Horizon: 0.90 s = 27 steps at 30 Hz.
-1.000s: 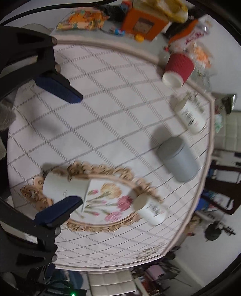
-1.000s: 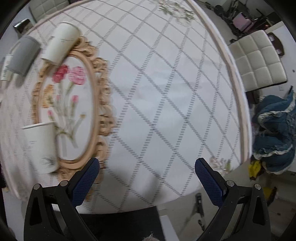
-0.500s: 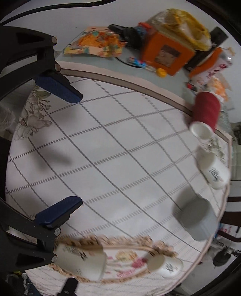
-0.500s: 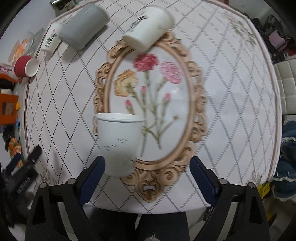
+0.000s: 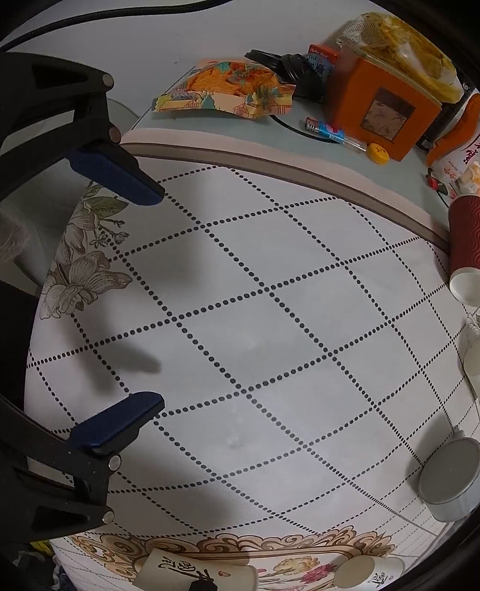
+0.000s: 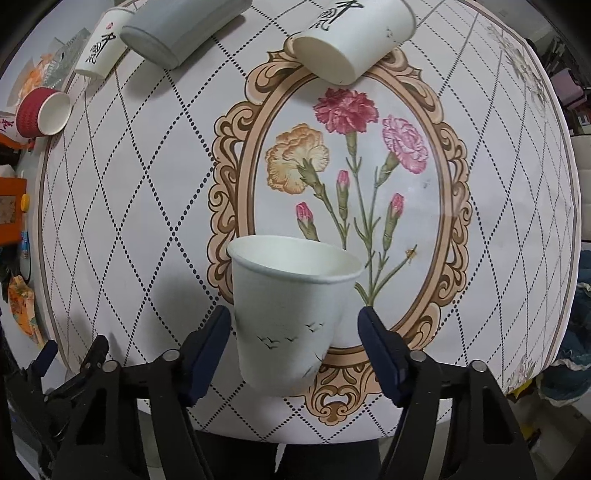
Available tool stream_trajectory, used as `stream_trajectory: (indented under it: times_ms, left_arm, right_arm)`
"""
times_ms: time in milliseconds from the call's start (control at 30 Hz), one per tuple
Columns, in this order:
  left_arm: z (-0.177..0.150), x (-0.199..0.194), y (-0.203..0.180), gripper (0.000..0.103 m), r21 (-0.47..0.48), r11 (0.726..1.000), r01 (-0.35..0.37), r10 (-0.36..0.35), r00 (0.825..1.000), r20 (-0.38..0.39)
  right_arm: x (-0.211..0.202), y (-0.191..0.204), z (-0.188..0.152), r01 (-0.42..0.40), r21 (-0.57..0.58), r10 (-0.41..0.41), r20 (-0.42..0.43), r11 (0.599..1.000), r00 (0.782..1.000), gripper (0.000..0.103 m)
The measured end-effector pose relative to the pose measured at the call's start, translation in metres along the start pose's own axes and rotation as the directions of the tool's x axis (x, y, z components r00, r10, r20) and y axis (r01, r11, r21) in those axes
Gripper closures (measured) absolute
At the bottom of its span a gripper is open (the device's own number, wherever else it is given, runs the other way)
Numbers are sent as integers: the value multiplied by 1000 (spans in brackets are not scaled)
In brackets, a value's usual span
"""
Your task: Flip cup upright
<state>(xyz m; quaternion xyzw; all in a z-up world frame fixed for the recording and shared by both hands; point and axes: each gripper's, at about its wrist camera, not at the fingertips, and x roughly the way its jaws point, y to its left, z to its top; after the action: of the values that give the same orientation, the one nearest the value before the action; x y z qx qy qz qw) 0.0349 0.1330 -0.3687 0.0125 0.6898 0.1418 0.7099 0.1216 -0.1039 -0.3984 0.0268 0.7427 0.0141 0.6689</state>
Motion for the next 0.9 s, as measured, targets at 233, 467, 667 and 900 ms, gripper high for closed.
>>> stream_trajectory:
  times_ms: [233, 467, 667, 900]
  left_arm:
    - [-1, -3, -2, 0, 7, 1000, 5, -5, 1000, -7]
    - [7, -17, -20, 0, 10, 999, 36, -36, 999, -27]
    - [31, -10, -41, 0, 29, 997, 65, -63, 995, -74]
    - [48, 1, -64, 0, 74, 996, 41, -35, 996, -79]
  right_arm:
    - [5, 14, 2, 22, -38, -21, 28, 999, 999, 39]
    - [-17, 10, 0, -10, -14, 13, 191, 1000, 981, 40]
    - [-42, -8, 16, -20, 29, 4, 479, 999, 878, 40]
    - [-36, -11, 25, 71, 46, -83, 674, 996, 734, 40]
